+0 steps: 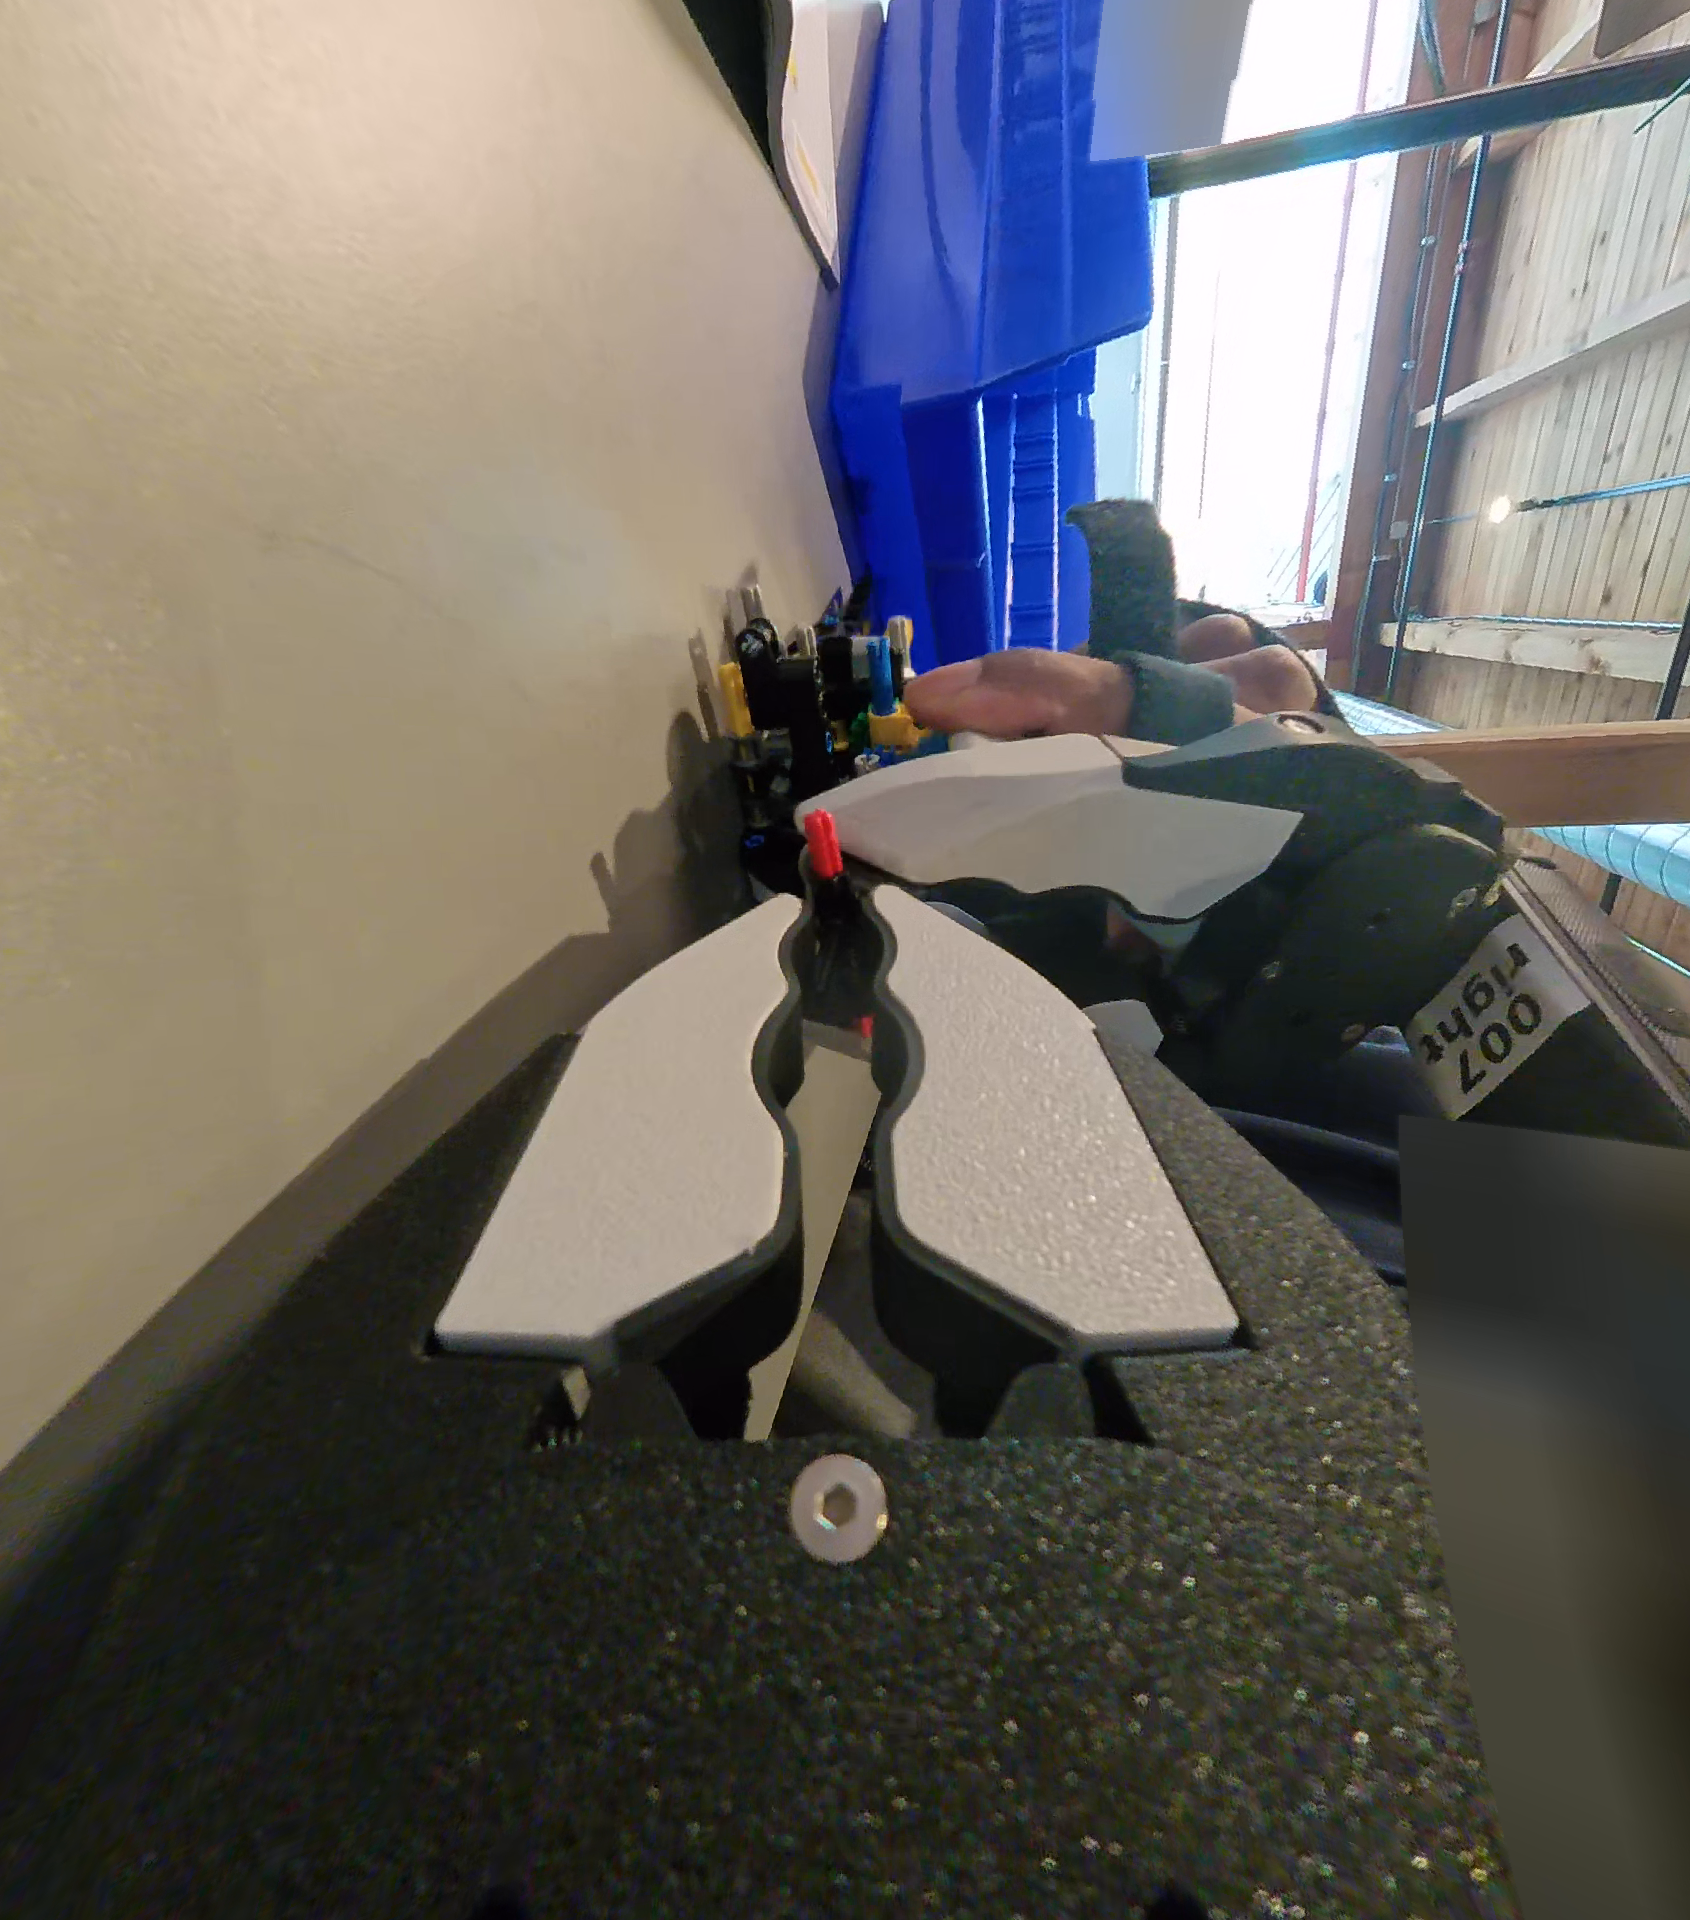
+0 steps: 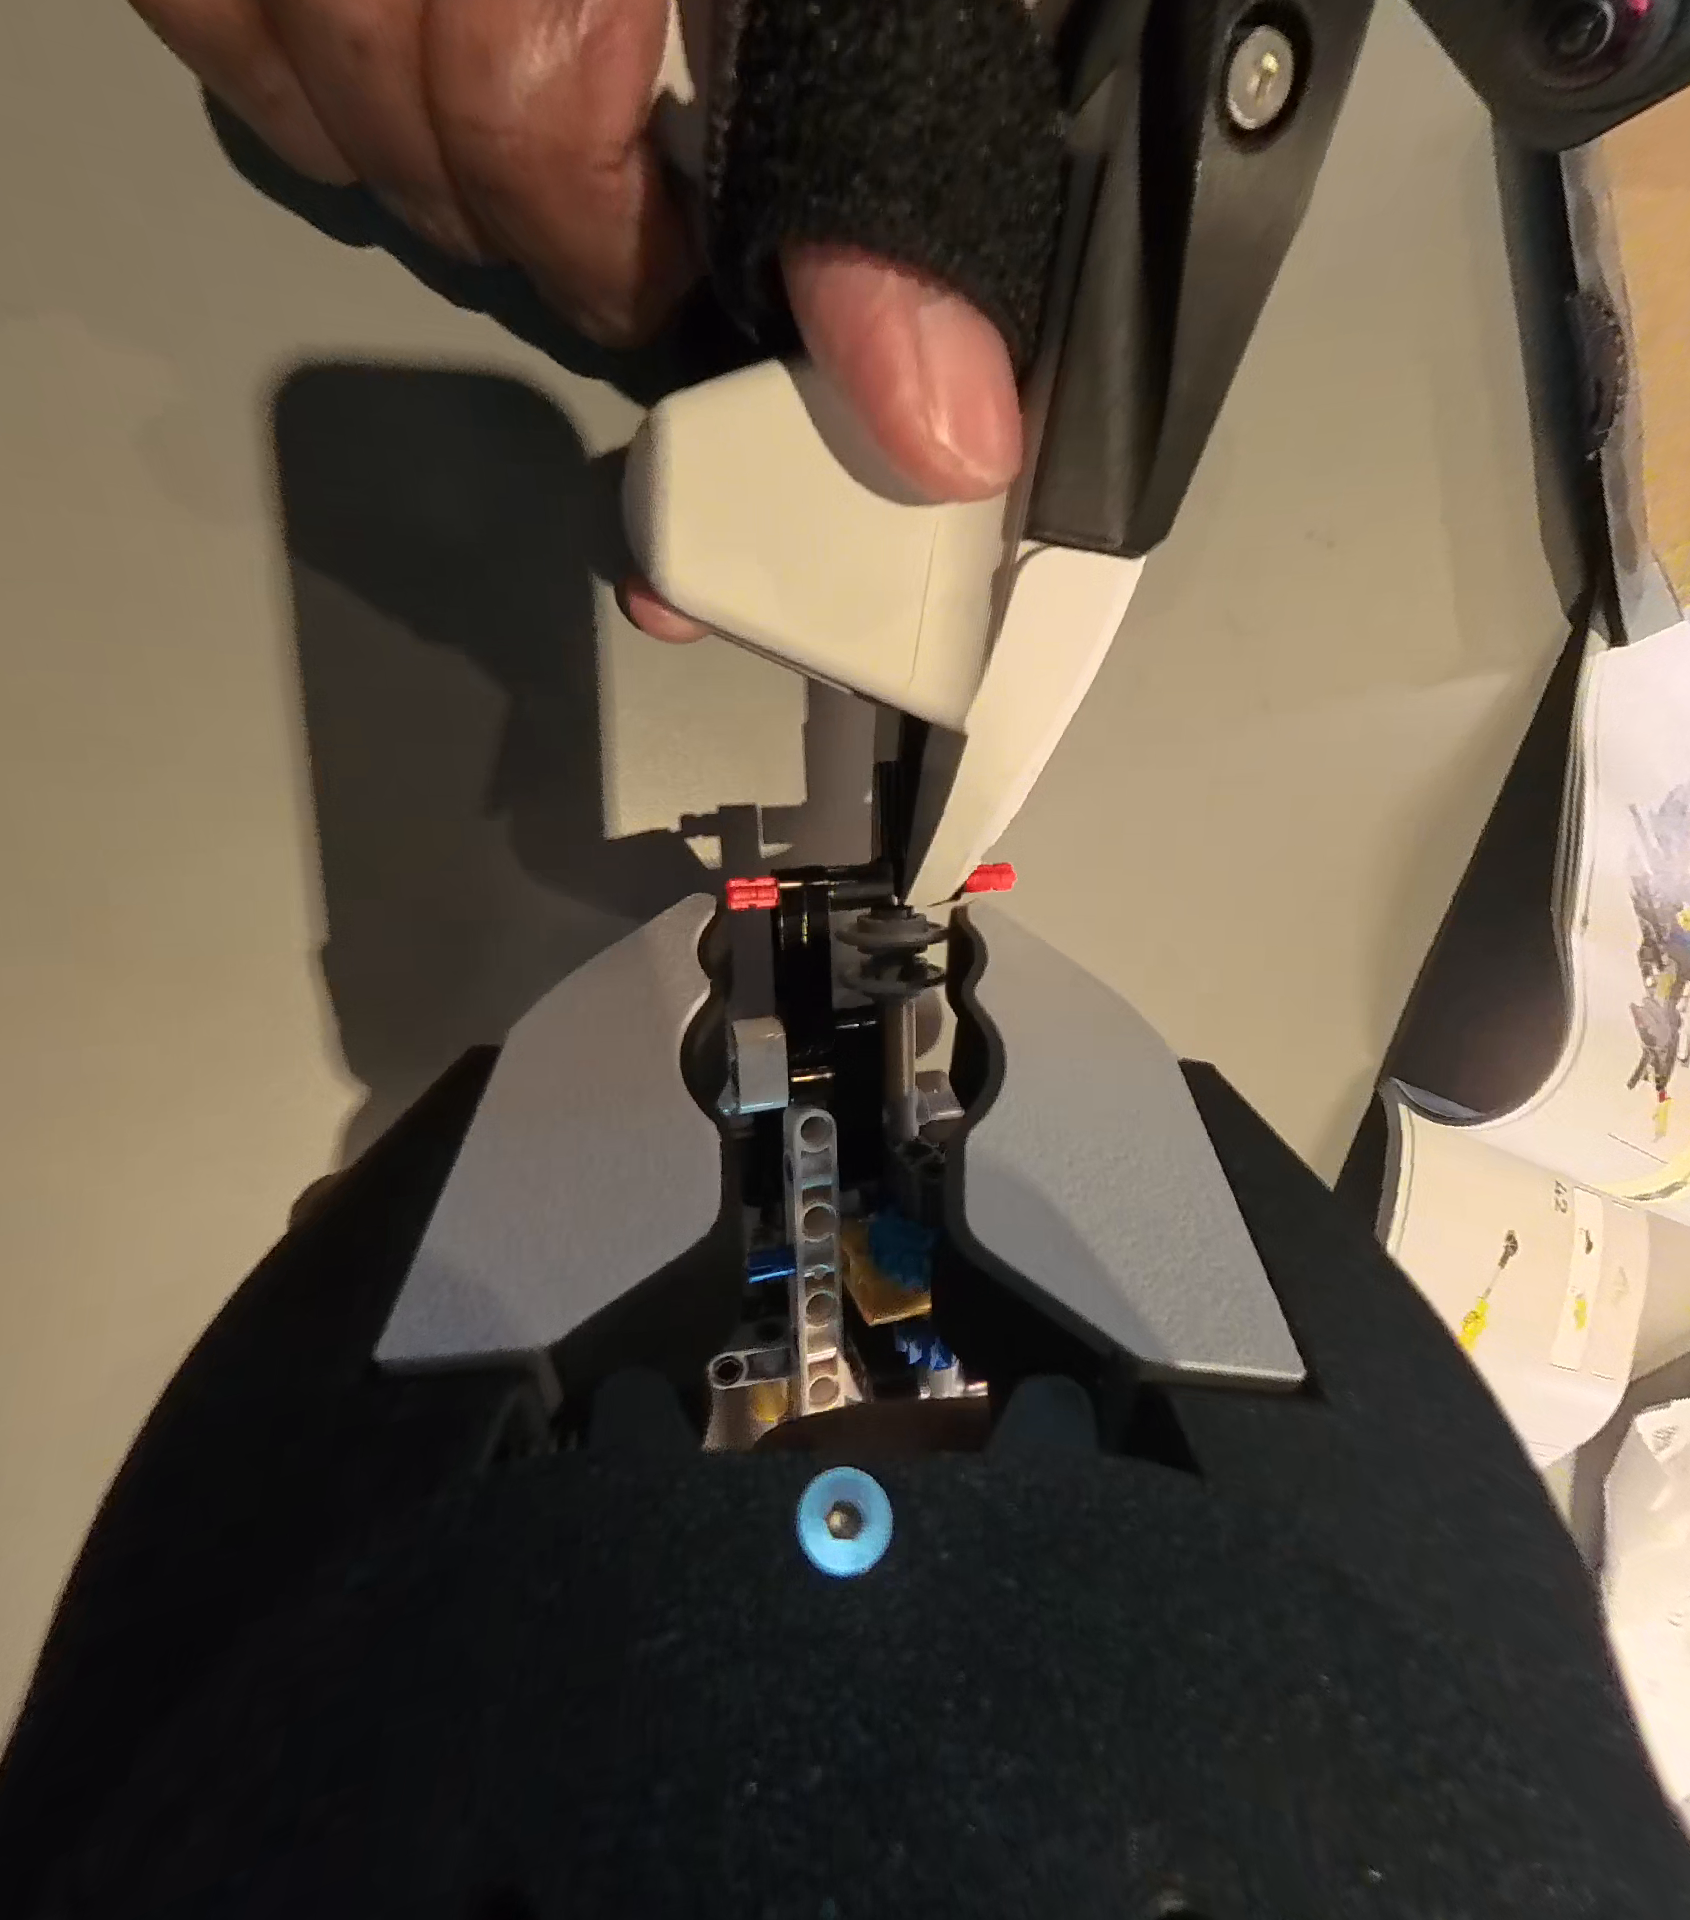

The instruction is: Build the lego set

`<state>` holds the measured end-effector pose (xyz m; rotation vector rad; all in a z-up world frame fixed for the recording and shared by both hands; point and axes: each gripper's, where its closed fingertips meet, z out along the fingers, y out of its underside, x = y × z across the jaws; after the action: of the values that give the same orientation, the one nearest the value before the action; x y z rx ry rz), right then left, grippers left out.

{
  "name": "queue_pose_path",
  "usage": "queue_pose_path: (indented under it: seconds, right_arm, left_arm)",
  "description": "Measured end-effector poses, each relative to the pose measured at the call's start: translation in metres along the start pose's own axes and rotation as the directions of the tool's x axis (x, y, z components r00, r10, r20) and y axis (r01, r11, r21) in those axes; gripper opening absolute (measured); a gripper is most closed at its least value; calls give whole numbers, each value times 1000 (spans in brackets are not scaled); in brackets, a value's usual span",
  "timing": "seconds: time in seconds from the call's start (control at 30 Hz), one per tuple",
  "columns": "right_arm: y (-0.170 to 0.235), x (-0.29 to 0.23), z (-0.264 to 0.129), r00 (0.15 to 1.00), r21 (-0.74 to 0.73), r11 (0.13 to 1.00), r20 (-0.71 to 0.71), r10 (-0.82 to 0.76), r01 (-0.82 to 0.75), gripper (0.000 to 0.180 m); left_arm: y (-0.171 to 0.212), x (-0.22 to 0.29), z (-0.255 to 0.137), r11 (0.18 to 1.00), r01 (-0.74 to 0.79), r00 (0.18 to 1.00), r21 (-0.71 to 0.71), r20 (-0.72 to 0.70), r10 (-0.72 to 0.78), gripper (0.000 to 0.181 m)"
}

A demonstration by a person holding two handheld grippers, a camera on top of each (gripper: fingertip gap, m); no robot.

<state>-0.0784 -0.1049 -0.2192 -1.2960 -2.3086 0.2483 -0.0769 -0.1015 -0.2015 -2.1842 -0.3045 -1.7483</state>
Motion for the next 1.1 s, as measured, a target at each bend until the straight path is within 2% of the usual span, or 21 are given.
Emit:
queue_pose_path:
  seconds: [0.47, 0.5, 0.57, 0.8, 0.93, 1.1]
  right_arm:
    - [-1, 0, 1, 1000, 4, 1000, -5, 18, -18, 37]
    - [-1, 1, 1, 1000, 4, 1000, -15, 19, -19, 31]
    - [-1, 1, 0, 1000, 8, 1000, -6, 29, -29, 30]
    - [0, 0, 0, 1000, 6, 1000, -7, 15, -15, 32]
    - [-1, -4, 0, 1000, 11, 1000, 22, 21, -21, 41]
    - [-3, -6, 0, 999, 23, 999, 36, 36, -37, 43]
  left_arm:
    - [0, -2, -1, 1000, 2, 1000, 10, 9, -2, 8]
    - [0, -2, -1, 1000, 2, 1000, 10, 8, -2, 7]
    - [0, -2, -1, 1000, 2, 1000, 10, 9, -2, 7]
    - [0, -2, 0, 1000, 1, 1000, 8, 3, -1, 7]
    - [0, -3, 0, 1000, 2, 1000, 12, 5, -2, 7]
    - [1, -2, 0, 1000, 2, 1000, 13, 6, -2, 7]
